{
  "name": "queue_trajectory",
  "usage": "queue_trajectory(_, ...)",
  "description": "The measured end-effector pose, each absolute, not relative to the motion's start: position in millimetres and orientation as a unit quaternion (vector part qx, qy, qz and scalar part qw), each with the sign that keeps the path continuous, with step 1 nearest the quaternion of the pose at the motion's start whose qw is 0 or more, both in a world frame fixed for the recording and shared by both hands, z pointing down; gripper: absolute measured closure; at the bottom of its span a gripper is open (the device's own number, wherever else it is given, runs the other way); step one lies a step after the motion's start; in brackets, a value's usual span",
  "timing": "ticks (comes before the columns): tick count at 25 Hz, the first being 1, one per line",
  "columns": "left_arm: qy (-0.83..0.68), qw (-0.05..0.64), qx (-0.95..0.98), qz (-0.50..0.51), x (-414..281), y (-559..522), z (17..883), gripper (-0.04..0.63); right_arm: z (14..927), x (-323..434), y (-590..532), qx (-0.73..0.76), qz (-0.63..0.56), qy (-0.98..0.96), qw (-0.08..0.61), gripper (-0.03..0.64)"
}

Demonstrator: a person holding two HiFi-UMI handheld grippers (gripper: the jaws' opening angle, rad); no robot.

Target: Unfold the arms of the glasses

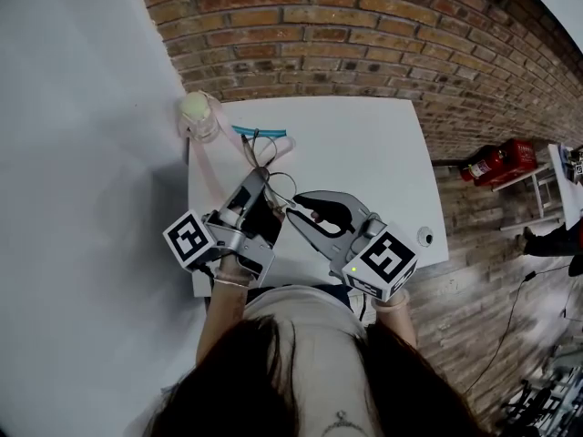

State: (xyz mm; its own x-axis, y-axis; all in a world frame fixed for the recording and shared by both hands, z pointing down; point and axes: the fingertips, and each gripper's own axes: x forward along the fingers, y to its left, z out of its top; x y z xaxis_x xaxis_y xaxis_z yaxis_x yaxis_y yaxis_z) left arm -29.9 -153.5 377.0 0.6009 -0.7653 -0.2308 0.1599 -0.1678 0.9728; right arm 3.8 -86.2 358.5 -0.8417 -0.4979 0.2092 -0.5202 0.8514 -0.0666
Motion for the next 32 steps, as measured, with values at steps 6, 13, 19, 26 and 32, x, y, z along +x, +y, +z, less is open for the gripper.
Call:
queue_trajectory(6,-0.228,0.603,0.663,-0.381,-27.8,-151.3,374.4,0.571,360.5,0.9,-84.4,0.266,0.059,-0.957,0.096,0.55)
queue_trajectory(13,-0.229,0.603,0.666,-0.376,-27.1,-151.3,377.6,0.571,360.2,1.6,-85.9,0.27,0.055,-0.956,0.097,0.588)
queue_trajectory(19,-0.231,0.603,0.669,-0.369,-25.9,-150.6,382.2,0.571,355.1,3.3,-85.0,0.272,0.053,-0.957,0.09,0.588)
queue_trajectory(26,-0.231,0.604,0.673,-0.359,-22.1,-148.6,385.4,0.571,346.9,5.9,-83.4,0.27,0.051,-0.958,0.081,0.587)
queue_trajectory(32,-0.228,0.607,0.673,-0.356,-18.7,-147.2,384.3,0.571,336.3,8.7,-83.9,0.27,0.049,-0.959,0.068,0.586)
